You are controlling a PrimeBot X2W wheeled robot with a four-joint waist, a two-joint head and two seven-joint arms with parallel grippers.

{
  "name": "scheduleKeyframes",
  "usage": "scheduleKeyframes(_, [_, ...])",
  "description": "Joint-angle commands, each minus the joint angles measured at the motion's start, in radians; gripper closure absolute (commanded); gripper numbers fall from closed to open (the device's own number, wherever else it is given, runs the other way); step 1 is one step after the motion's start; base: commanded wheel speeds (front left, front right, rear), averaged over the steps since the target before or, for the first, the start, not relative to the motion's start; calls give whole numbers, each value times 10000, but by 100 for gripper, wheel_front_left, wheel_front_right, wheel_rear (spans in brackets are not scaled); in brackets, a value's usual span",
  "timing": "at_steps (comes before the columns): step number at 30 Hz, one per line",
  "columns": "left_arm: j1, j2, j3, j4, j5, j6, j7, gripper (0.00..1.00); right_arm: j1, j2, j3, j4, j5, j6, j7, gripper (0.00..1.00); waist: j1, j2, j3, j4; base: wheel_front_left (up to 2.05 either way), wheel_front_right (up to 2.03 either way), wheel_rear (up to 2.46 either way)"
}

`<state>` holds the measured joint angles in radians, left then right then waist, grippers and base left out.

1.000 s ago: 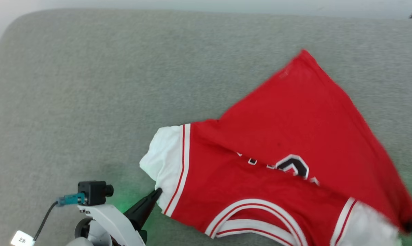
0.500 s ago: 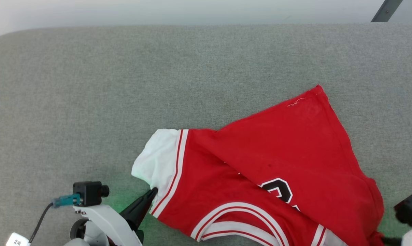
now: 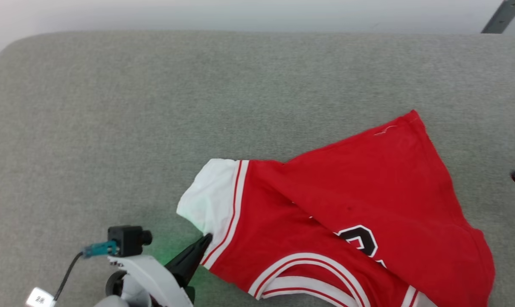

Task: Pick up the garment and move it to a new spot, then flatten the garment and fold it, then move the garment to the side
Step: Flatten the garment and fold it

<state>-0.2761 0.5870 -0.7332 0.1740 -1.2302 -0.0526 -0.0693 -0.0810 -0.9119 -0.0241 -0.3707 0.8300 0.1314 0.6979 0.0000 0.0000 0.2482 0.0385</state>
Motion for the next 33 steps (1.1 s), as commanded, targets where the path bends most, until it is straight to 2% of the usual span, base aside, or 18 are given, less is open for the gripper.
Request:
scheduleKeyframes(1, [-210,-123,-50,61,122,-82,38,100,-646,206,526,279,-309,-15,-199,0,0,0,121,229,0,0,0])
scheduleKeyframes(9, [-912,-601,-285,407,322,-311,172,100,-4480,867,3523,3292,-1384,-15,-369,0,0,0,639,888,0,0,0])
scheduleKeyframes(14, [-1269,-909,-434,658,451,-445,177,100,-6179,1054,5461,5409,-1688,-15,-465,0,0,0,1016,1242,0,0,0])
scheduleKeyframes(19, [-1518,-1158,-603,924,524,-546,225,100,-7163,1132,7032,6939,-1199,-15,-859,0,0,0,1269,1510,0,0,0])
scheduleKeyframes(24, [-1575,-1215,-791,1178,580,-609,255,100,-7537,1069,8381,7646,-505,-15,-1132,0,0,0,1324,1550,0,0,0])
scheduleKeyframes(25, [-1582,-1211,-788,1223,561,-621,248,100,-7586,1032,8590,7725,-413,-15,-1214,58,0,0,1320,1530,0,0,0])
scheduleKeyframes(26, [-1592,-1210,-781,1259,538,-634,235,100,-7656,976,8782,7794,-302,-15,-1287,75,0,0,1312,1509,0,0,0])
scheduleKeyframes(27, [-1616,-1206,-767,1276,505,-633,230,100,-7742,946,8915,7858,-141,-15,-1426,100,0,0,1296,1475,0,0,0])
scheduleKeyframes(33, [-2057,-958,-488,1160,464,-708,16,100,-8510,907,8817,8218,699,-17,-2622,100,0,0,1109,1155,0,0,0])
